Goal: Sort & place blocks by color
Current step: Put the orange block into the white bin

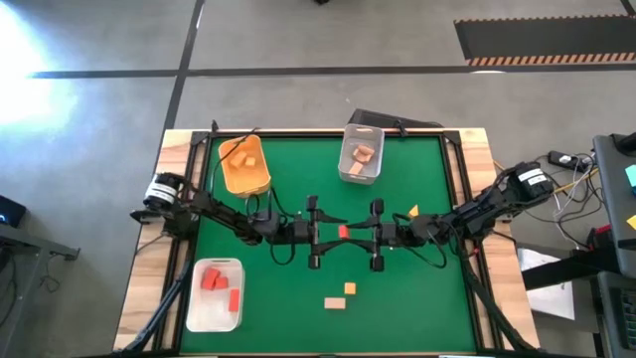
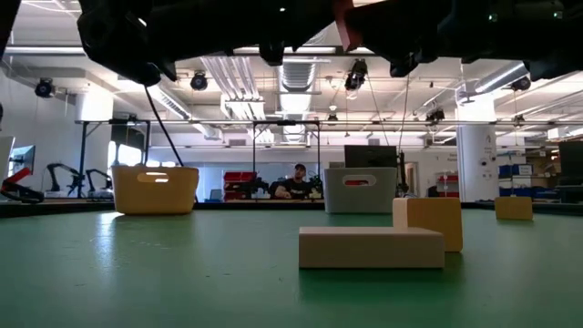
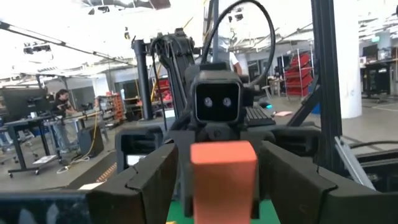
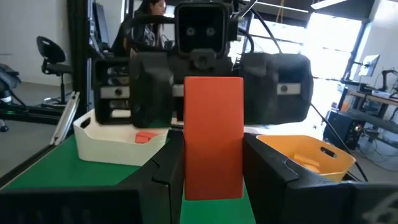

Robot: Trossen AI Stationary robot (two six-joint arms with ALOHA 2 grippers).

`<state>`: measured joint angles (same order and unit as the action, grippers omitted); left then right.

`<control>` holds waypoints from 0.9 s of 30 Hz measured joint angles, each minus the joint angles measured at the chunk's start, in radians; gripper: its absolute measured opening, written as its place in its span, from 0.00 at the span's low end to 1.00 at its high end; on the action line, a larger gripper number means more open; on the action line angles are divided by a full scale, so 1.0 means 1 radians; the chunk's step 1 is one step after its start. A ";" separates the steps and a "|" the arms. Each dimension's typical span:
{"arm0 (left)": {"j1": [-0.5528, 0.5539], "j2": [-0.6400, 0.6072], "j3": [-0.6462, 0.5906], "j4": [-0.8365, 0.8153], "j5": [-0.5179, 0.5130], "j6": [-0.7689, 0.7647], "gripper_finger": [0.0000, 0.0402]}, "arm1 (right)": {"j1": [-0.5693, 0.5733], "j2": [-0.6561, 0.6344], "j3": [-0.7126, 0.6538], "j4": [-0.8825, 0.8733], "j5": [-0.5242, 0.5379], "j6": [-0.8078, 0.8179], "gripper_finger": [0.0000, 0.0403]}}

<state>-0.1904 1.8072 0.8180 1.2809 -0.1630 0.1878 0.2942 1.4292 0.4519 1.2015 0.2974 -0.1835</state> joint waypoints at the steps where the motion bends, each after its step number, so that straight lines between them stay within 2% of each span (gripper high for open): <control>1: 0.001 0.003 0.000 -0.001 0.000 -0.001 0.52 | -0.003 0.000 0.000 0.000 0.000 0.000 0.28; 9: 0.006 0.003 0.002 0.003 0.002 0.002 0.50 | -0.007 0.000 0.000 -0.002 0.002 0.001 0.28; 19: 0.009 0.002 0.001 0.004 0.004 0.001 0.29 | -0.007 0.000 0.000 -0.023 0.014 0.000 0.28; 27: 0.014 0.001 0.003 0.004 0.005 0.002 0.29 | -0.007 0.000 0.000 -0.016 0.018 -0.010 0.29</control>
<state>-0.1764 1.8086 0.8207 1.2854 -0.1581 0.1898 0.2874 1.4292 0.4515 1.1854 0.3149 -0.1936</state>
